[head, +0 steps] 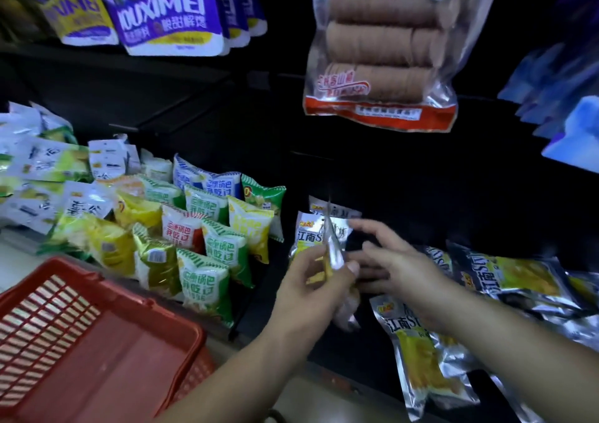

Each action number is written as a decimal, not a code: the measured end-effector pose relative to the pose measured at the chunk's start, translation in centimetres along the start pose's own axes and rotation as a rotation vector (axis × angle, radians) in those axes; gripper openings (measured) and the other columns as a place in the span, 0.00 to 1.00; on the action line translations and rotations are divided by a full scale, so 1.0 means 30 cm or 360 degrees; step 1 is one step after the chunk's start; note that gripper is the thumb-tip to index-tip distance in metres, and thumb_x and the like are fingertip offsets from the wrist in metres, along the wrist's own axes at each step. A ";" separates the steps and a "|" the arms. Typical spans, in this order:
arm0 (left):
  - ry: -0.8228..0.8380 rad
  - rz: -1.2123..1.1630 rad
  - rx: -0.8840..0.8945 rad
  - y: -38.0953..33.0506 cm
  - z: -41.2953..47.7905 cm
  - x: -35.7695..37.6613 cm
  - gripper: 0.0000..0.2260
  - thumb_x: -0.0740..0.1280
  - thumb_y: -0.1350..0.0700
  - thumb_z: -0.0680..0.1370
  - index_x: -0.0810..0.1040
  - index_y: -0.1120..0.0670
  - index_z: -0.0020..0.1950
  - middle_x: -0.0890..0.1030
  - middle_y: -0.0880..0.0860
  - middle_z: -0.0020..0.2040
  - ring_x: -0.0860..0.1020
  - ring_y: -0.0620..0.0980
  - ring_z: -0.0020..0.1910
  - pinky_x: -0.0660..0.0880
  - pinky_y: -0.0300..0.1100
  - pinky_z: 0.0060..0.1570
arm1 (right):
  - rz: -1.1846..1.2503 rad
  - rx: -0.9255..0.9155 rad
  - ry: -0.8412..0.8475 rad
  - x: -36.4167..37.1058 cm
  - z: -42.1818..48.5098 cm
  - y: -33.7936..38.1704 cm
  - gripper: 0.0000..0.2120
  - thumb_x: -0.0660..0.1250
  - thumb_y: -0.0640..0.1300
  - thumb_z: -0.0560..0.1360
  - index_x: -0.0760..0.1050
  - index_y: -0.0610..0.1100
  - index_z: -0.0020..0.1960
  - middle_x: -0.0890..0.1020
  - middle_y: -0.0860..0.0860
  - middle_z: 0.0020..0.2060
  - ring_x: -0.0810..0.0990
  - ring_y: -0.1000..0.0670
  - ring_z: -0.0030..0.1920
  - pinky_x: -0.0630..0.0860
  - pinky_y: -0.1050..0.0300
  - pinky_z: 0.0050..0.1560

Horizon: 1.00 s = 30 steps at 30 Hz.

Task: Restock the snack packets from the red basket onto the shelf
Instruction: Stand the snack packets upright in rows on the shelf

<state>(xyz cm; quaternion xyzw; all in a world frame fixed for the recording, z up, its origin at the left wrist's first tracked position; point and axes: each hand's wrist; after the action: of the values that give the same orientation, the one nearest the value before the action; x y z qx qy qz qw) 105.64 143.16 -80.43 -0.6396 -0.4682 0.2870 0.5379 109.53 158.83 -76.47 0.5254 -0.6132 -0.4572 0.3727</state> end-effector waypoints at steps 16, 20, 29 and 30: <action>-0.0300 -0.0059 0.0165 0.094 0.008 -0.130 0.05 0.69 0.55 0.82 0.81 0.56 0.55 0.83 0.64 0.47 0.80 0.53 0.44 0.78 0.47 0.46 | -0.0323 -0.0072 0.0078 0.049 0.065 -0.148 0.29 0.70 0.35 0.78 0.74 0.68 0.64 0.82 0.51 0.58 0.85 0.45 0.51 0.82 0.50 0.55; -0.0363 0.0182 0.0166 0.098 -0.003 -0.148 0.26 0.73 0.53 0.79 0.68 0.36 0.74 0.85 0.49 0.50 0.85 0.46 0.46 0.82 0.44 0.44 | -0.0281 -0.0158 -0.0120 0.039 0.049 -0.138 0.26 0.71 0.36 0.78 0.76 0.66 0.64 0.81 0.52 0.54 0.85 0.44 0.50 0.83 0.49 0.55; -0.0358 0.0190 -0.0009 0.137 0.008 -0.143 0.23 0.62 0.69 0.80 0.81 0.44 0.64 0.83 0.61 0.43 0.75 0.51 0.33 0.72 0.43 0.32 | -0.0390 -0.0112 -0.0045 0.011 0.003 -0.098 0.25 0.60 0.29 0.81 0.76 0.55 0.68 0.83 0.50 0.57 0.81 0.59 0.33 0.71 0.71 0.32; -0.0366 0.0199 -0.0008 0.136 0.007 -0.142 0.24 0.62 0.70 0.80 0.81 0.43 0.63 0.83 0.61 0.42 0.74 0.52 0.32 0.72 0.45 0.32 | -0.0401 -0.0115 -0.0044 0.012 -0.001 -0.104 0.25 0.61 0.29 0.81 0.76 0.54 0.68 0.83 0.51 0.58 0.82 0.60 0.34 0.72 0.71 0.34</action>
<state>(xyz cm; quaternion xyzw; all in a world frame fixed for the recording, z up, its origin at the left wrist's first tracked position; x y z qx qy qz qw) 104.95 139.47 -84.98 -0.6317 -0.4868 0.3902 0.4602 110.45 158.39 -79.45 0.5782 -0.5307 -0.5292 0.3225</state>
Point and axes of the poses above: each hand's wrist, its own z-axis towards the middle knuckle, its own x-axis out of the palm, y = z × x
